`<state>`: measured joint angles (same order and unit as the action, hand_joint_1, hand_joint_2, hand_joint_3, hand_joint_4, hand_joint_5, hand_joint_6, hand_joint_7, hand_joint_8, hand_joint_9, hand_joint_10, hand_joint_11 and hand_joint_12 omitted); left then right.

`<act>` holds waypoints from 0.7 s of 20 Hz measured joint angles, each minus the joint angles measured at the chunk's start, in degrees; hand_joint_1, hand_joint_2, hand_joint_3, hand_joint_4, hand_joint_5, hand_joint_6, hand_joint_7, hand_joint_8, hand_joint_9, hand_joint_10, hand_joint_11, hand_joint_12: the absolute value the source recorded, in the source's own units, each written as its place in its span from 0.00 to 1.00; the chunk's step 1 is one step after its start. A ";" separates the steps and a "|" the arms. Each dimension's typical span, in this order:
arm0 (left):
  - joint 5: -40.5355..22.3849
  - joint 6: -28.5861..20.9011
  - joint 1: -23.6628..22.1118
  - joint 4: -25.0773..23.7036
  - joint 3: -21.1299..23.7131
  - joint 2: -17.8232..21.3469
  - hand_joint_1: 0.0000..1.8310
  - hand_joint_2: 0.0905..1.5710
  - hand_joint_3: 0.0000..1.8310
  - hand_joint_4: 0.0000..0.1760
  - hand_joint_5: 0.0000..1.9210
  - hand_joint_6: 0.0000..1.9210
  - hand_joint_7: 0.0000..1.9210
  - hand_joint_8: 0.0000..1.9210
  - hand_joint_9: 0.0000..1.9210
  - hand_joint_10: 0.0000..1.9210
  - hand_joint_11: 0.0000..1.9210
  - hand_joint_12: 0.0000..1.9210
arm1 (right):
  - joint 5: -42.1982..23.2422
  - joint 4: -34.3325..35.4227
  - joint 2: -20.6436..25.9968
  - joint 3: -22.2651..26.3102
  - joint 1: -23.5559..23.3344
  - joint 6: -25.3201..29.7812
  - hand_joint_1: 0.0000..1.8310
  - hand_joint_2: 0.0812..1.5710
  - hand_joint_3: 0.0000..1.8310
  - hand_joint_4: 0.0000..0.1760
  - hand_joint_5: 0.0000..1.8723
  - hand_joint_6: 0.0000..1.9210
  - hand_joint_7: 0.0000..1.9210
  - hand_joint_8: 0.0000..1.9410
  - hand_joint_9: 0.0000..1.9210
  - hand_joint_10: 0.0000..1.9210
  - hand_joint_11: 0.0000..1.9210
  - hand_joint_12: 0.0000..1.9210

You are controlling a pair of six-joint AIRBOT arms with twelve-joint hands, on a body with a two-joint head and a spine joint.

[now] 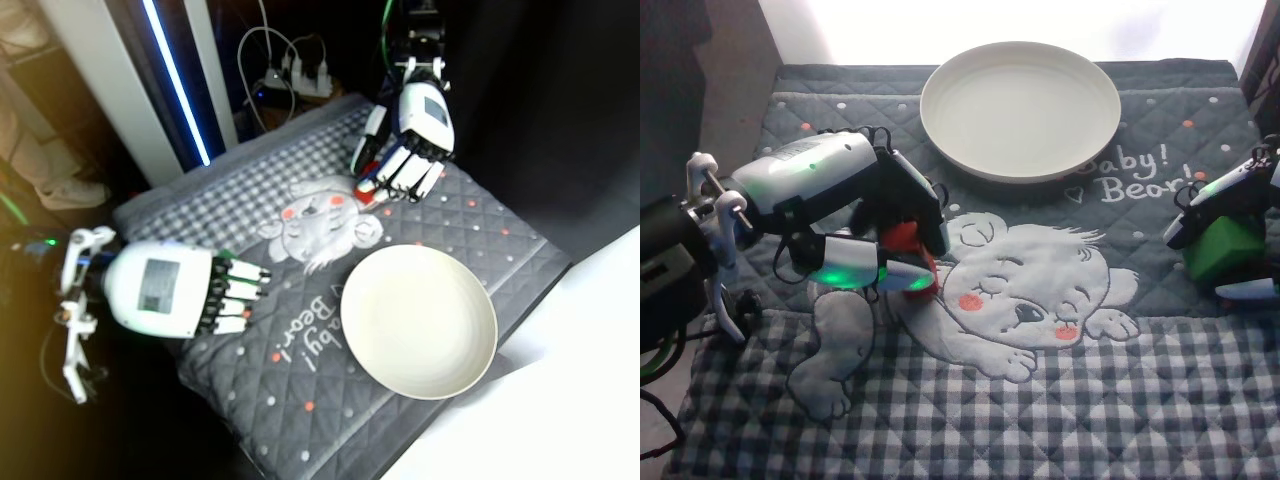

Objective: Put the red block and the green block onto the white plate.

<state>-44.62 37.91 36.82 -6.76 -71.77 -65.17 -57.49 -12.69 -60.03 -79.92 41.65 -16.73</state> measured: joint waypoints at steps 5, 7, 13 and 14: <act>-1.75 0.11 -6.54 -1.70 -2.03 0.13 0.70 0.68 0.00 0.00 0.53 0.34 0.56 0.56 0.56 0.55 0.42 0.83 | -4.70 5.18 0.68 -1.09 -0.59 -1.49 0.71 0.64 0.00 0.00 0.61 0.26 0.66 0.34 0.69 0.28 0.56 0.60; -2.71 0.22 -9.62 -1.64 -3.23 -0.11 0.70 0.65 0.00 0.00 0.57 0.29 0.61 0.47 0.61 0.51 0.51 0.79 | -3.78 6.34 0.63 -1.68 -5.79 -5.40 0.71 0.63 0.00 0.00 0.68 0.13 0.66 0.37 0.71 0.24 0.52 0.65; 2.47 1.49 -16.63 -0.13 -17.14 -11.98 0.71 0.64 0.00 0.00 0.58 0.30 0.64 0.38 0.65 0.30 0.55 0.64 | 1.20 8.09 -16.11 -15.45 -17.94 -8.15 0.67 0.76 0.00 0.00 0.38 0.61 0.48 0.69 0.51 0.77 0.50 0.93; 4.79 1.60 -17.05 0.74 -20.11 -14.23 0.70 0.65 0.00 0.00 0.56 0.35 0.63 0.39 0.65 0.28 0.55 0.62 | 3.34 8.66 -19.19 -18.23 -18.08 -7.50 0.68 0.72 0.00 0.00 0.48 0.48 0.48 0.67 0.49 0.70 0.46 0.89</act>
<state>-39.83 39.51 19.77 -6.02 -91.88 -79.40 -54.15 -4.03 -79.22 -98.15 23.57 -24.23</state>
